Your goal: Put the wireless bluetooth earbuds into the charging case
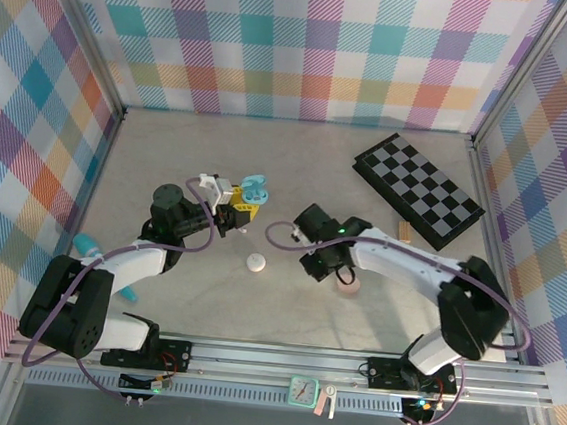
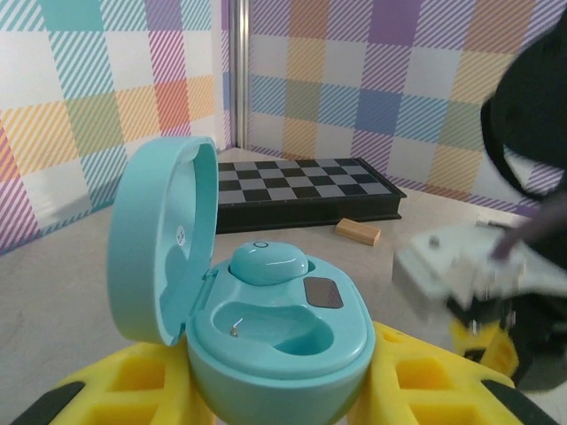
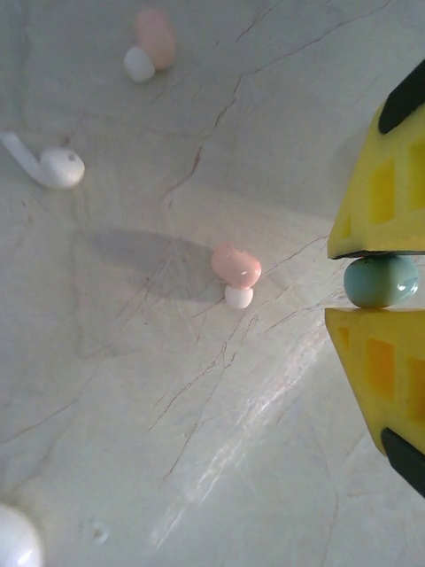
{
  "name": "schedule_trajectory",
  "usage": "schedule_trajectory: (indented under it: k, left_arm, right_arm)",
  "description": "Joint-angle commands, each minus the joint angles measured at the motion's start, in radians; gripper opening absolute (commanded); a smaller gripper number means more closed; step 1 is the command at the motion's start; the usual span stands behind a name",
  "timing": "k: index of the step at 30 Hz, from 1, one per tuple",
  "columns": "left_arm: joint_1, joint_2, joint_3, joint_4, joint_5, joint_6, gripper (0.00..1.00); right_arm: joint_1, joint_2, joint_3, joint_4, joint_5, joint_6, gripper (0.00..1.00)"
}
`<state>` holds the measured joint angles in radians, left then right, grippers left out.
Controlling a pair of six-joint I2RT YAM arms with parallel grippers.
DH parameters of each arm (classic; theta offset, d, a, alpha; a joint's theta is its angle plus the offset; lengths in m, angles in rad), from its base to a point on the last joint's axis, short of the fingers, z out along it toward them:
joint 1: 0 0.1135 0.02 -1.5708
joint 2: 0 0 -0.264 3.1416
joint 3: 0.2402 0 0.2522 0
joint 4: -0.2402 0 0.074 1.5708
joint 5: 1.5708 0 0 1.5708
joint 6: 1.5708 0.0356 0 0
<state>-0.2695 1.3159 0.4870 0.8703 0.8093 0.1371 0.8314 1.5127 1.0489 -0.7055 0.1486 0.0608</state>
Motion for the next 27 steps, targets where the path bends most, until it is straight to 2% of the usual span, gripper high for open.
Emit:
schedule_trajectory:
  k: [1, 6, 13, 19, 27]
  left_arm:
    - [-0.027, -0.024, 0.004, -0.030, -0.006, 0.050, 0.34]
    - [-0.076, -0.008, 0.019, -0.044, -0.035, 0.076, 0.34]
    - [-0.162, 0.063, 0.060, 0.004, -0.044, 0.093, 0.34]
    - [-0.239, 0.142, 0.116, 0.038, -0.049, 0.088, 0.34]
    - [-0.286, 0.211, 0.153, 0.104, -0.044, 0.064, 0.33]
  right_arm:
    - [-0.059, -0.108, -0.042, 0.075, -0.172, 0.050, 0.20]
    - [-0.158, -0.262, -0.089, 0.182, -0.383, 0.121, 0.20]
    - [-0.203, -0.352, -0.073, 0.323, -0.591, 0.227, 0.19]
    - [-0.205, -0.326, -0.027, 0.449, -0.671, 0.290, 0.20]
    - [-0.206, -0.244, 0.033, 0.523, -0.681, 0.295, 0.19]
